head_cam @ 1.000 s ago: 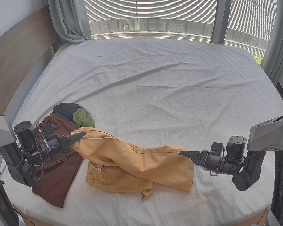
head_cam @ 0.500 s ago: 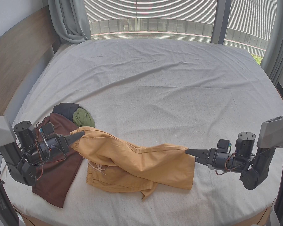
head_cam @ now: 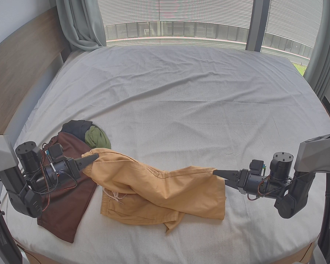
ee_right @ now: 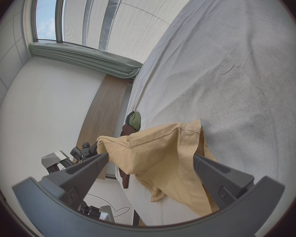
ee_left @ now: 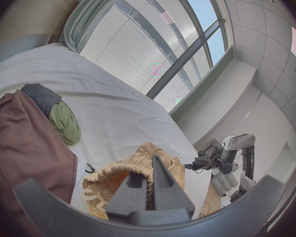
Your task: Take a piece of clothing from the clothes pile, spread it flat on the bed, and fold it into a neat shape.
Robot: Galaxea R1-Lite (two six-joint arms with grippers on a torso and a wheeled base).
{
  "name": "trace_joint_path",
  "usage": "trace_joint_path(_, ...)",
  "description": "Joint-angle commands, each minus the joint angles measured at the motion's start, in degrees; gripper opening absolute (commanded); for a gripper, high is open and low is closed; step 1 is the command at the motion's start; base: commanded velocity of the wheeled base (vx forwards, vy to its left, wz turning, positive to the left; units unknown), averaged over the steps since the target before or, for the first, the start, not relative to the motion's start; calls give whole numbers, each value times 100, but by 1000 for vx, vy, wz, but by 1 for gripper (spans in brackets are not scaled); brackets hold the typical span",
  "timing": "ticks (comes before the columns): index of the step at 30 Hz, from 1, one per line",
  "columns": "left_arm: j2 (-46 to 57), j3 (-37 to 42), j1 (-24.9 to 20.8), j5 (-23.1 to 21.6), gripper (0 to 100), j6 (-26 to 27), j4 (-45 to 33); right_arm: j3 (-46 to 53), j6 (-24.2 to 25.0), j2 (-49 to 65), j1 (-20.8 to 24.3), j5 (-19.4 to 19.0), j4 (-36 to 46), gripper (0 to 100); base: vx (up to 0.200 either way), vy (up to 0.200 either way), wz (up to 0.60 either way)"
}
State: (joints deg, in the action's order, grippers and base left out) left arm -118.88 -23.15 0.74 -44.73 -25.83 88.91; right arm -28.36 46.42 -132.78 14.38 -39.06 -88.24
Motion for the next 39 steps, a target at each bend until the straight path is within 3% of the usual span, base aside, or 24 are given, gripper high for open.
trace_joint_path(1,14,-5,5,-1,0,-1,4,-74,-2,-345,-15,4,-1,100,0,0,0)
trace_joint_path(21,14,3,5,-10,0,-1,4,-706,34,-661,-32,-40,-1,100,0,0,0)
trace_joint_path(32,-3,-5,5,-10,0,-1,4,-592,34,-275,-50,-84,-9,100,0,0,0)
trace_joint_path(39,-12,-5,5,-10,0,-1,4,-434,34,138,-41,-313,-9,100,0,0,0)
